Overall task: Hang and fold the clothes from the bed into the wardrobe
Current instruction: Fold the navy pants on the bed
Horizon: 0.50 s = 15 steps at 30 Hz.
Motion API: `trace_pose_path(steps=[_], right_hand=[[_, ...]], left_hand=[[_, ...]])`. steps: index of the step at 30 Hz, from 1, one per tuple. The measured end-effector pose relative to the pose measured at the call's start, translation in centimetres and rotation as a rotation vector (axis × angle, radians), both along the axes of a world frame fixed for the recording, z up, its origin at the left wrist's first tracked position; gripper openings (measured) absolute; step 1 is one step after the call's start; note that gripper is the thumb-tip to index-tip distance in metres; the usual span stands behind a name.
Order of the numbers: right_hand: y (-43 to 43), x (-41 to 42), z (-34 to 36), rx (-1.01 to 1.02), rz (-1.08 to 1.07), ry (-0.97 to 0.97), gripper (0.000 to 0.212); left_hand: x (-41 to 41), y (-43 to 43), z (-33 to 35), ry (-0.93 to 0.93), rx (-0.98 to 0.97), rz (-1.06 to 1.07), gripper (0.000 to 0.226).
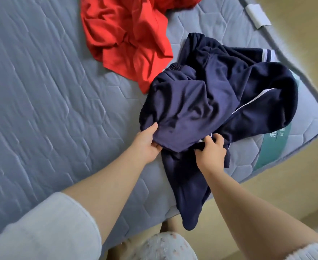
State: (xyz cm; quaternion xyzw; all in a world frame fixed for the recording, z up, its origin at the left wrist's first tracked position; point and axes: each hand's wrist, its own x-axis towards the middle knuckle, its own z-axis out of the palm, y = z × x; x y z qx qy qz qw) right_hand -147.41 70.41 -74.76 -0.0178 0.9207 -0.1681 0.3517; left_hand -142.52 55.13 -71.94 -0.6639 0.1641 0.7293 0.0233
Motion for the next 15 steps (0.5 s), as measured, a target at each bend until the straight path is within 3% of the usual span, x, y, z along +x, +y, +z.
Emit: trace_pose_path(steps=[4, 9, 15], right_hand=[[-0.6, 1.0, 2.2, -0.165, -0.150, -0.045, 0.018], [-2.4, 4.4, 6.7, -0.233, -0.302, -0.178, 0.008], [-6.0, 10.2, 12.5, -0.262, -0.230, -0.275, 0.013]], left_hand=[[4.0, -0.4, 2.0, -0.014, -0.038, 0.050, 0.027], [8.8, -1.6, 5.7, 0.007, -0.086, 0.031, 0.026], [13.8, -4.6, 11.1, 0.016, -0.143, 0.104, 0.026]])
